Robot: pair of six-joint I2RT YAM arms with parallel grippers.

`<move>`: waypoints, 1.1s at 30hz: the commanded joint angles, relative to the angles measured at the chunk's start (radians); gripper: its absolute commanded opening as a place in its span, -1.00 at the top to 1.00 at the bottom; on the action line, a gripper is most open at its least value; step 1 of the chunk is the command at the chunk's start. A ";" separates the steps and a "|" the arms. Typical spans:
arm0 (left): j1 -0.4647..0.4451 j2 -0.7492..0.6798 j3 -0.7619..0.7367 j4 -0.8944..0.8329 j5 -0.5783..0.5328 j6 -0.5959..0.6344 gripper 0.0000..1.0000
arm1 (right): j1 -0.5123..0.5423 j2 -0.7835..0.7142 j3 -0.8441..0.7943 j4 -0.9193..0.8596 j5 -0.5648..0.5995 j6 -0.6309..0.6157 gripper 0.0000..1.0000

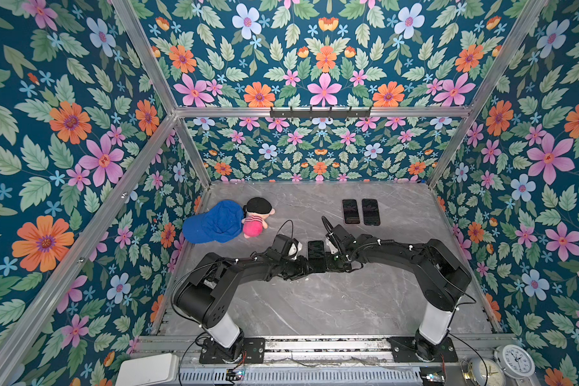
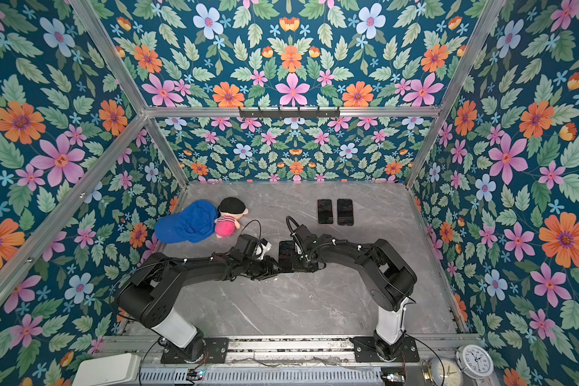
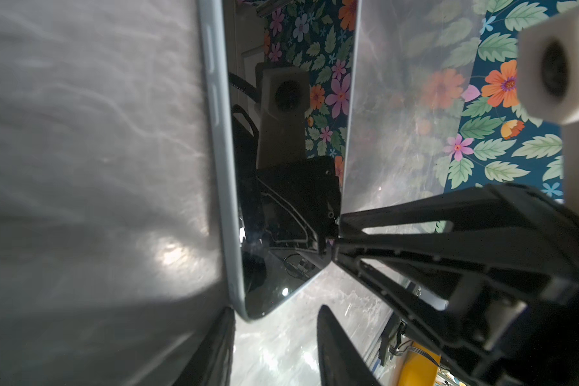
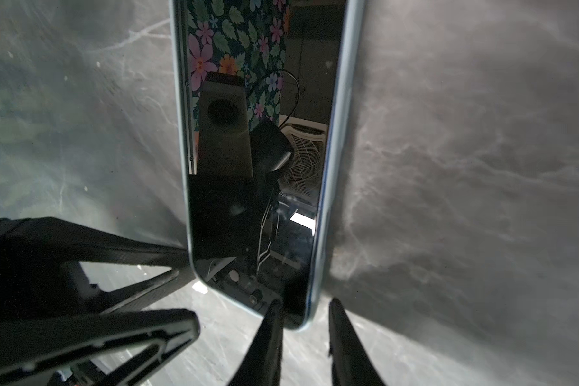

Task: Put the phone into the phone case
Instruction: 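Pinch the pale blue case rim onto the phone's long edges with both grippers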

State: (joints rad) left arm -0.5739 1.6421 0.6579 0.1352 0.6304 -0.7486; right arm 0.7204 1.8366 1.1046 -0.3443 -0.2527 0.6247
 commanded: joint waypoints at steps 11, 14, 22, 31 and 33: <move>0.000 0.024 0.005 -0.010 -0.012 0.013 0.25 | 0.000 0.021 -0.012 0.066 -0.060 0.026 0.74; 0.000 0.021 0.005 -0.008 -0.012 0.012 0.26 | 0.000 0.018 -0.017 0.068 -0.063 0.029 0.78; 0.000 -0.029 0.061 -0.201 -0.110 0.071 0.28 | 0.000 -0.032 -0.025 0.037 -0.023 0.019 0.77; -0.012 -0.003 0.147 -0.343 -0.183 0.103 0.28 | -0.001 -0.031 -0.014 0.048 -0.001 0.004 0.46; -0.018 0.009 0.158 -0.345 -0.182 0.101 0.28 | -0.003 -0.028 -0.018 0.056 -0.003 0.006 0.42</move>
State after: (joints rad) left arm -0.5846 1.6405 0.8032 -0.1650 0.4694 -0.6670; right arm 0.7193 1.8042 1.0851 -0.3050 -0.2588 0.6418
